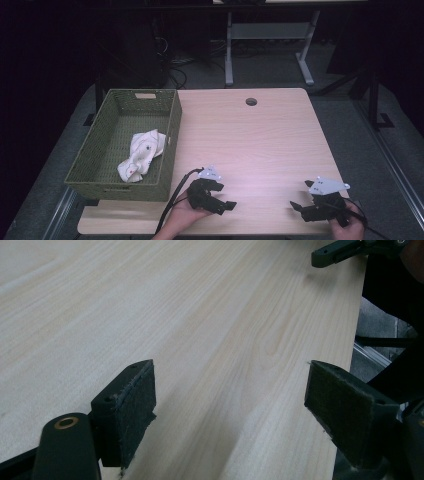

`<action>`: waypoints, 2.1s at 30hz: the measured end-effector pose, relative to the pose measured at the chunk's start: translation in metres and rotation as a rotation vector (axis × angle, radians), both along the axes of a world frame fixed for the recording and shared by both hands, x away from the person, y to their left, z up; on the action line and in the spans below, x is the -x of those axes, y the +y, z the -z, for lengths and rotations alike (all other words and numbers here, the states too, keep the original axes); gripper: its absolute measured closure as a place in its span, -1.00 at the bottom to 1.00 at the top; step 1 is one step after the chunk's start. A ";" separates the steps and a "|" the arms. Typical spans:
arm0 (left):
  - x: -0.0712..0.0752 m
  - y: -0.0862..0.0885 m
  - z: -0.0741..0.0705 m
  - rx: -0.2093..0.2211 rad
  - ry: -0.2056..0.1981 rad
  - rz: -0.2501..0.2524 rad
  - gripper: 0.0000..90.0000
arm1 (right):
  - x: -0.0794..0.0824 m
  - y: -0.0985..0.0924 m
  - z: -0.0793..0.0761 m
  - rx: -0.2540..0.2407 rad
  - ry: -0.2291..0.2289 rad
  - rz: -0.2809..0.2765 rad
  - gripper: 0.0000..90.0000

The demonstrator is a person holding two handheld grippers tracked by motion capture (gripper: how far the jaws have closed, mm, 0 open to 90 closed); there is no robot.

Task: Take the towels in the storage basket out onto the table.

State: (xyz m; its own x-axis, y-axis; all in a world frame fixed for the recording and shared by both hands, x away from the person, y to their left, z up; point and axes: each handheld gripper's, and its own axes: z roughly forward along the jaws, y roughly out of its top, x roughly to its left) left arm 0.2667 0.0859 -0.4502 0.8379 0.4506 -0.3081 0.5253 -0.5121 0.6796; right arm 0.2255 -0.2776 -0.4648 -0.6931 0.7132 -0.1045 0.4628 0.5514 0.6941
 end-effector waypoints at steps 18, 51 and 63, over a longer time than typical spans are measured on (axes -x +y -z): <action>-0.022 0.002 -0.025 -0.007 -0.025 -0.032 -0.54 | -0.001 0.004 0.000 0.002 0.006 0.007 -0.69; -0.072 0.026 -0.110 0.032 0.031 -0.004 -0.57 | 0.000 0.002 -0.001 -0.009 -0.002 0.005 -0.69; -0.082 0.053 -0.124 0.061 0.054 -0.043 -0.57 | -0.001 0.003 0.000 -0.006 0.001 0.007 -0.69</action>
State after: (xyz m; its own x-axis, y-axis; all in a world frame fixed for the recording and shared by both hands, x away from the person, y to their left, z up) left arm 0.3486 0.1392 -0.3265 0.7993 0.4650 -0.3806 0.5830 -0.4467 0.6786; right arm 0.2262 -0.2748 -0.4645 -0.6885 0.7183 -0.0997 0.4667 0.5441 0.6972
